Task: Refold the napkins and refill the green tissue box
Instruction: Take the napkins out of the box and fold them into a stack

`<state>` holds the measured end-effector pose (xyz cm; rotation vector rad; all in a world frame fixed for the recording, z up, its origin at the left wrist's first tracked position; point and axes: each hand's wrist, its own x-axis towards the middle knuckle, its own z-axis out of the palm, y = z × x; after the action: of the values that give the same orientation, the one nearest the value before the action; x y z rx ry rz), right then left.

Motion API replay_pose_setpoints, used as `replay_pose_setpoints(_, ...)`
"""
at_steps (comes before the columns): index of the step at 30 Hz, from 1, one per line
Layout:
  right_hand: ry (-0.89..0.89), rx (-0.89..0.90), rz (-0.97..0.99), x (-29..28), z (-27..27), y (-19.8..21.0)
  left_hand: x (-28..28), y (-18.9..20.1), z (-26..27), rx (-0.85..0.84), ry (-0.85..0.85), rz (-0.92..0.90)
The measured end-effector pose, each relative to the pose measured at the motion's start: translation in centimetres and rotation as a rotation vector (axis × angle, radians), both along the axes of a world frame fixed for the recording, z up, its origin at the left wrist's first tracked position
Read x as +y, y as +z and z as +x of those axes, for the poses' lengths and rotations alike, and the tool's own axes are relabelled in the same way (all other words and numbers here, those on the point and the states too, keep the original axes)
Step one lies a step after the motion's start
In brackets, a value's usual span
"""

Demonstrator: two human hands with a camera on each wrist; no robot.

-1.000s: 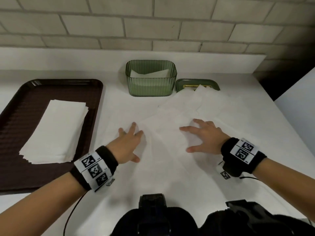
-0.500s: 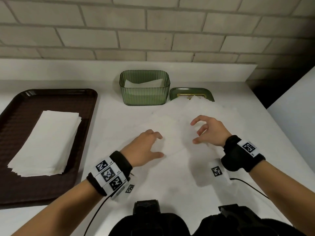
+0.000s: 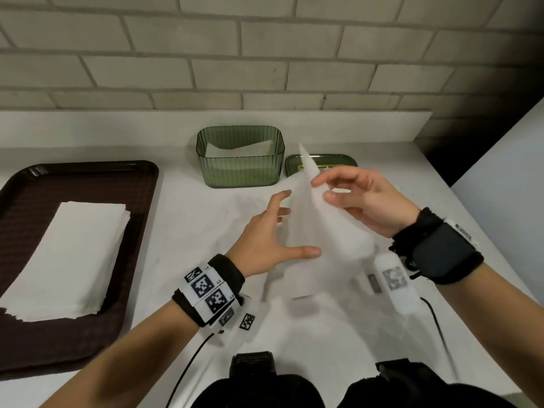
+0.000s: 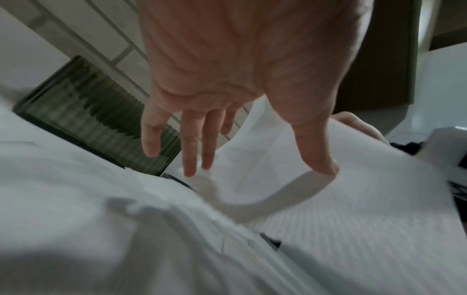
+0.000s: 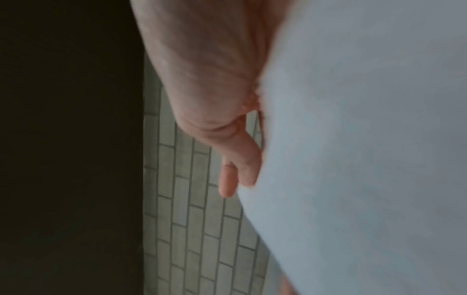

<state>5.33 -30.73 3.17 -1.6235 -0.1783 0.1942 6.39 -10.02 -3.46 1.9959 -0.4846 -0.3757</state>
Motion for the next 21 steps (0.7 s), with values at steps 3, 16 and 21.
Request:
replay_pose_setpoints(3, -0.056, 0.015, 0.142, -0.4, 0.0, 0.0, 0.5, -0.1, 0.5, 0.078, 0.041, -0.121)
replay_pose_setpoints(16, -0.262, 0.018, 0.102, -4.5, -0.9, -1.2, 1.8, 0.8, 1.6, 0.383, 0.070, -0.514)
replay_pose_setpoints(21, -0.230, -0.008, -0.178, -4.7, -0.2, -1.3, 2.7, 2.0, 2.5, 0.180, 0.134, -0.446)
